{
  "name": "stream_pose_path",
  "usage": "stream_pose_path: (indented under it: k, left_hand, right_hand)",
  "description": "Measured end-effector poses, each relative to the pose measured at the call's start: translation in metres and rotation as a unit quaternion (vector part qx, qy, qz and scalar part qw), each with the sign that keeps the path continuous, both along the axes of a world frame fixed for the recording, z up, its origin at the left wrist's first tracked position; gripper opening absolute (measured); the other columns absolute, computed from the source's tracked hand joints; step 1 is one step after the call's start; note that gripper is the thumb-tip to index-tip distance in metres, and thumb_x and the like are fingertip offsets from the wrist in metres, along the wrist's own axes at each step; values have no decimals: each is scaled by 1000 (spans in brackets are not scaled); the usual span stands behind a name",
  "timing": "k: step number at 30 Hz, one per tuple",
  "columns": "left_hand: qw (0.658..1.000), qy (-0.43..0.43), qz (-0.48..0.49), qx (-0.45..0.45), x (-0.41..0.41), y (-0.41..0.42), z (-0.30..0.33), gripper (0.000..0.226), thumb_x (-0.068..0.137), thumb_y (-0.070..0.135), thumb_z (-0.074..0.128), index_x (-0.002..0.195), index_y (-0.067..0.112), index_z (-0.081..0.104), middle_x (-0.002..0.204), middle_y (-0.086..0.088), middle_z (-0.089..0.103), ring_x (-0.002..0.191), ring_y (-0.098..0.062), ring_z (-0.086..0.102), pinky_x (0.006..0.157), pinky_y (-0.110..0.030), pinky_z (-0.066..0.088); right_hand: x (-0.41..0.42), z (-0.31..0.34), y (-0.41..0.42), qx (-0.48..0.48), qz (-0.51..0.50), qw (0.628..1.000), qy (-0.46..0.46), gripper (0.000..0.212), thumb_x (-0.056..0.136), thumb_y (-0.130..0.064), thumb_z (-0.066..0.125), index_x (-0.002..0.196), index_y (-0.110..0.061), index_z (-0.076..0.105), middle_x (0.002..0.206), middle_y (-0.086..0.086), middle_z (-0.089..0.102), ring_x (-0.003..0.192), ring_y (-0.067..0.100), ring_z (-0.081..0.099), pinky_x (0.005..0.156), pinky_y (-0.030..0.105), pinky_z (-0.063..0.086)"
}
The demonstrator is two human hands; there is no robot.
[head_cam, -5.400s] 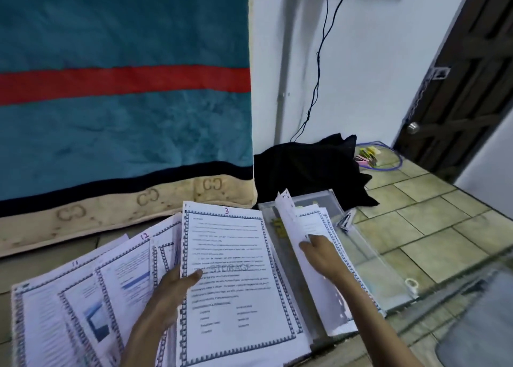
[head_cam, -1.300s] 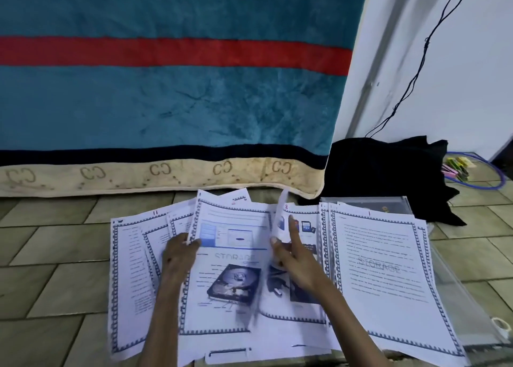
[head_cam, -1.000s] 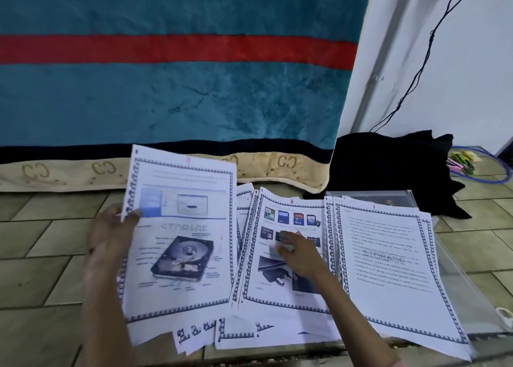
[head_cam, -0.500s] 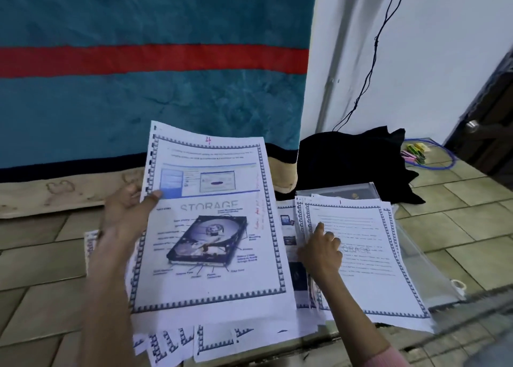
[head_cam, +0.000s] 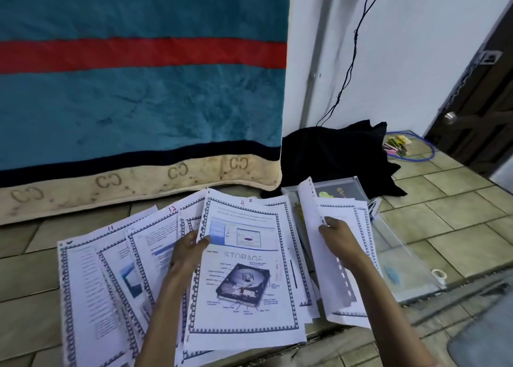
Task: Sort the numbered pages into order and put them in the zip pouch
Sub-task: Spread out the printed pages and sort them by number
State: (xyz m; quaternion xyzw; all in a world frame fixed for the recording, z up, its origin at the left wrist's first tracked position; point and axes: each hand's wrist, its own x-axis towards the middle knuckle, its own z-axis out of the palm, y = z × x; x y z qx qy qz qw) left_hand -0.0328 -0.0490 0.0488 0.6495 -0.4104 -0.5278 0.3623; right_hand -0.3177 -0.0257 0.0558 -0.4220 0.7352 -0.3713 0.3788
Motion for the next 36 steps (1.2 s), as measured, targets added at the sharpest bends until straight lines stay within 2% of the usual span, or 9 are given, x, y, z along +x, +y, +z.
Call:
stream_pose_path:
  k: [10, 14, 17, 20, 22, 25, 29, 32, 36]
  left_hand:
    - [983, 150, -16, 106, -16, -4, -21, 56, 92, 56, 38, 120, 14, 61, 113, -13, 68, 99, -28, 67, 93, -41, 49]
    - [982, 137, -63, 113, -20, 1, -21, 91, 61, 85, 49, 128, 24, 55, 132, -8, 57, 116, -26, 58, 108, -44, 37]
    - [994, 34, -74, 77, -26, 6, -18, 78, 79, 40, 70, 143, 14, 34, 148, -4, 38, 135, -27, 38, 113, -42, 29]
    - [995, 45, -70, 52, -21, 1, -18, 55, 84, 4, 65, 134, 9, 45, 132, -3, 53, 119, -23, 51, 103, -33, 39]
    - [991, 84, -91, 43, -16, -4, -9, 47, 83, 2, 65, 127, 12, 53, 127, -7, 61, 112, -23, 58, 100, -39, 45]
    - [981, 159, -112, 26, -25, -8, 6, 41, 85, 2, 63, 123, 14, 57, 119, -7, 65, 106, -24, 63, 93, -43, 51]
    - [975, 179, -127, 27, -63, -11, 15, 28, 91, 5, 54, 118, 12, 58, 111, -7, 66, 96, -22, 65, 79, -37, 56]
    - [973, 164, -159, 30, -93, -9, 13, 31, 91, 5, 54, 122, 7, 56, 120, -12, 63, 104, -26, 63, 90, -38, 52]
    - [978, 121, -166, 35, -106, -4, 3, 37, 88, 1, 55, 121, 17, 50, 97, 1, 63, 94, -18, 58, 70, -23, 49]
  right_hand:
    - [109, -12, 4, 13, 188, 981, -50, 25, 94, -13, 41, 110, -2, 59, 96, 5, 56, 82, 17, 50, 68, 26, 40]
    - [118, -10, 8, 88, 184, 951, -234, 27, 99, -35, 38, 125, -27, 42, 106, 1, 57, 96, 20, 59, 68, 27, 56]
    - [95, -15, 3, 39, 102, 971, -211, 25, 98, -18, 43, 121, -11, 52, 98, 4, 62, 81, 20, 61, 69, 28, 52]
    - [54, -28, 1, -64, -14, 996, 56, 33, 92, -16, 55, 122, -3, 58, 103, 5, 63, 89, 21, 60, 78, 25, 46]
    - [33, -26, 6, -95, -72, 990, 78, 44, 87, -27, 63, 124, -6, 56, 118, 8, 62, 104, 25, 60, 87, 31, 47]
    - [9, -14, 13, -78, -16, 992, -93, 43, 79, -38, 71, 115, -16, 59, 111, -3, 66, 94, 10, 63, 78, 29, 50]
    - [-30, -9, 17, -60, -11, 977, -206, 62, 61, -34, 83, 112, -5, 62, 106, 12, 70, 91, 27, 68, 86, 40, 53]
    - [-66, -14, 15, -56, -52, 988, -136, 41, 72, -14, 77, 107, 1, 64, 96, 16, 70, 81, 28, 68, 72, 36, 57]
    - [-111, -25, 7, -11, -102, 992, 68, 27, 79, -1, 68, 104, 7, 64, 100, 28, 67, 81, 28, 66, 66, 34, 53]
